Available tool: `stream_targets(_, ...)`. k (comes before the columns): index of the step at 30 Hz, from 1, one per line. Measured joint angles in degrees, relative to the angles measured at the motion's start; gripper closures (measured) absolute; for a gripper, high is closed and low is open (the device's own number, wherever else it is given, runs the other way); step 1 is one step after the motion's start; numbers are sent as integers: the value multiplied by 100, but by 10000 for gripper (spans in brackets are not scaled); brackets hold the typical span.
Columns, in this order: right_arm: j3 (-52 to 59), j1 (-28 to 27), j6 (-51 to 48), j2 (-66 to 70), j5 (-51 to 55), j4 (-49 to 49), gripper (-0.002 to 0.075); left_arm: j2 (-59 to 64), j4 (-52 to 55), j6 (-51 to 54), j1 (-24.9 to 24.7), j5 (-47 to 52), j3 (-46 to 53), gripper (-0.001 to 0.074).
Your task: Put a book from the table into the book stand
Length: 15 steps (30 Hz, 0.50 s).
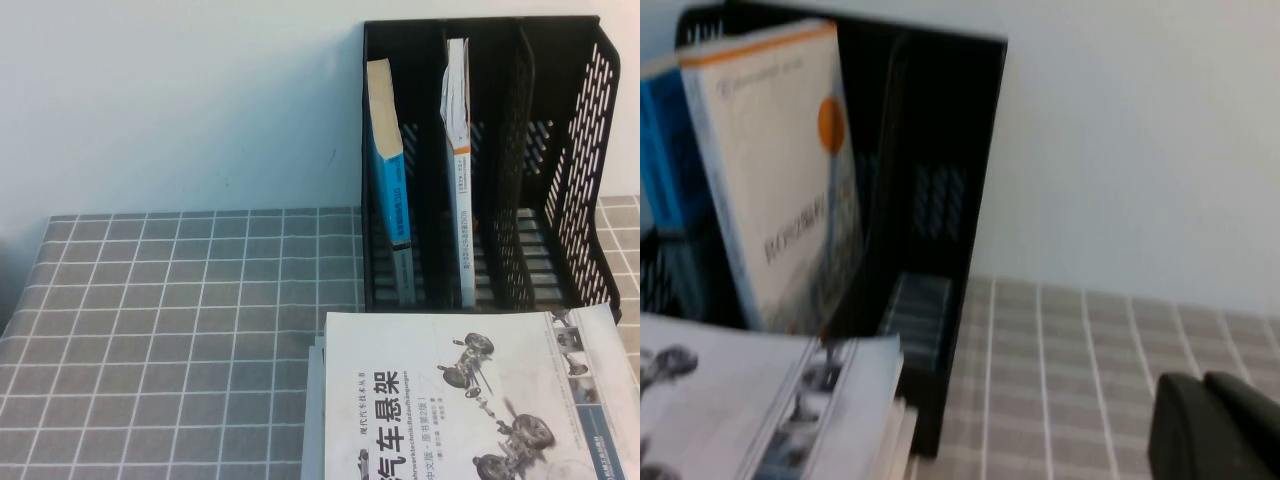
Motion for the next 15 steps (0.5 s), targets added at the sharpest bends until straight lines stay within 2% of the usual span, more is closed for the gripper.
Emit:
stream_targets(4,-841,0,10,1085,1433,159,729,1045,-1111,-37,0,676,-234,738)
stream_targets(9,-1268,0,10,2700,1774,248,729,2271,-2505,251,0,865,-163,738)
stream_targets(12,-1334,0,-38,3788,1543,540,729,2893,-3804,1439,0,983,-163,738)
stream_targets(15,-1423,0,-188,4750,1240,902,729,3482,-5512,3225,0,1300,-163,738)
